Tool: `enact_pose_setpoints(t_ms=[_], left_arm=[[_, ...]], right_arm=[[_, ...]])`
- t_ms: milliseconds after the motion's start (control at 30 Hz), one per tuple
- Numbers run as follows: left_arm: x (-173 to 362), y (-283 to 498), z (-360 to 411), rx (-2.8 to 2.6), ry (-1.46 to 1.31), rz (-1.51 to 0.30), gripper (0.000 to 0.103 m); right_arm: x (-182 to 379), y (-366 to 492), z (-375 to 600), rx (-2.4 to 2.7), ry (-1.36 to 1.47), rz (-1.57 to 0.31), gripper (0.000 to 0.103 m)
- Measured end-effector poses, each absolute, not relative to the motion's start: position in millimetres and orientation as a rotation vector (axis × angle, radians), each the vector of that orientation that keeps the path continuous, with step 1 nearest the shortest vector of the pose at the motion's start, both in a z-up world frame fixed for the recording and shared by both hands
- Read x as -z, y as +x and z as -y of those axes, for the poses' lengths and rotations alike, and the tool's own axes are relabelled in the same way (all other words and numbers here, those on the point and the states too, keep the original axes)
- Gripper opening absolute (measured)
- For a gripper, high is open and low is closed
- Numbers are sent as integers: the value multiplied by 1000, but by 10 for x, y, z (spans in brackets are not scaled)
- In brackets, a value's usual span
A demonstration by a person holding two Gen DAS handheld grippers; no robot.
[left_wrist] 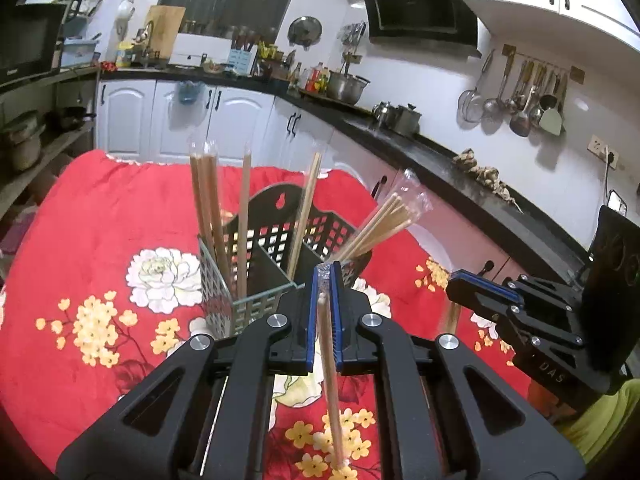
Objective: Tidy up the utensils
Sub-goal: 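Lift both held chopsticks up from the pile toward the caddy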
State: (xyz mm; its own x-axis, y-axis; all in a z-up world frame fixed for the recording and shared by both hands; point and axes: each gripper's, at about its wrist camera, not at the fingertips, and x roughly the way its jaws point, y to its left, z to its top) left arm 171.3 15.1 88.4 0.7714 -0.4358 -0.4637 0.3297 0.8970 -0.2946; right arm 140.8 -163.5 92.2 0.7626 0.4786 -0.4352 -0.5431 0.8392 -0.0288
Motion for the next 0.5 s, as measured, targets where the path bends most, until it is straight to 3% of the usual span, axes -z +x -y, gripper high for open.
enact_pose_setpoints(t_ms=[500], left_arm=[[-1244, 1681, -131, 438, -173, -459, 2]], right_arm=[[-1227, 1399, 1517, -577, -170, -357, 5]])
